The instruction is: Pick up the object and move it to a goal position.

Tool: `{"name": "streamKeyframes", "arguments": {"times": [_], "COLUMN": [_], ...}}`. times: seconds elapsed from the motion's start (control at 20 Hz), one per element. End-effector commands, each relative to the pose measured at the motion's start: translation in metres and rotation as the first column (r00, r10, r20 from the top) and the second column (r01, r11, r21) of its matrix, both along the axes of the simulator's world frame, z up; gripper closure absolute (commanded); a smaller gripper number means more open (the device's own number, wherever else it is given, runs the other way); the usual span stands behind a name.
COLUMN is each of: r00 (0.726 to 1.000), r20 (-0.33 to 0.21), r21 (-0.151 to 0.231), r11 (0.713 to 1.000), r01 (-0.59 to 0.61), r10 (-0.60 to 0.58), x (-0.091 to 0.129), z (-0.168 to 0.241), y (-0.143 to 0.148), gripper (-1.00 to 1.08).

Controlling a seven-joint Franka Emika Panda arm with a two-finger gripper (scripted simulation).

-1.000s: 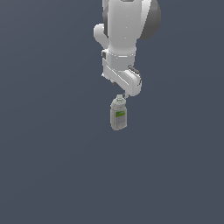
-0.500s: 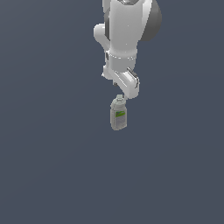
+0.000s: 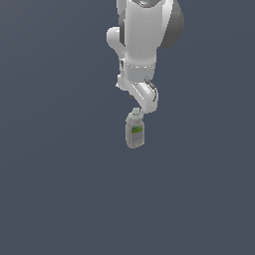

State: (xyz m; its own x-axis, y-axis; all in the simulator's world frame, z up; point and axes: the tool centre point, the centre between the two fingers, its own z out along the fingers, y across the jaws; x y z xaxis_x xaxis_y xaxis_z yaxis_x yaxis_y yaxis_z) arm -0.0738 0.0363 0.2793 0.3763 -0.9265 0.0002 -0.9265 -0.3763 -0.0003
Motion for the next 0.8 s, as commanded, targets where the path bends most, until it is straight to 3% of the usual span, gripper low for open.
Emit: {"name": "streamKeyframes", "arguments": {"times": [0.0,0.7,0.75], "r00": [1.0,1.0,1.0], "r20": [0.0,0.0,0.0], "r21": [0.0,0.0,0.0], "r11": [1.0,1.0,1.0], "r01": [0.0,0.004,0.004], "r10": [0.0,-0.004,-0.004], "x": [0.0,0.0,0.0], "z": [-0.004,-0.049,-0.049], "y": [0.0,0.0,0.0], "gripper": [-0.92,-0.92,1.08]}}
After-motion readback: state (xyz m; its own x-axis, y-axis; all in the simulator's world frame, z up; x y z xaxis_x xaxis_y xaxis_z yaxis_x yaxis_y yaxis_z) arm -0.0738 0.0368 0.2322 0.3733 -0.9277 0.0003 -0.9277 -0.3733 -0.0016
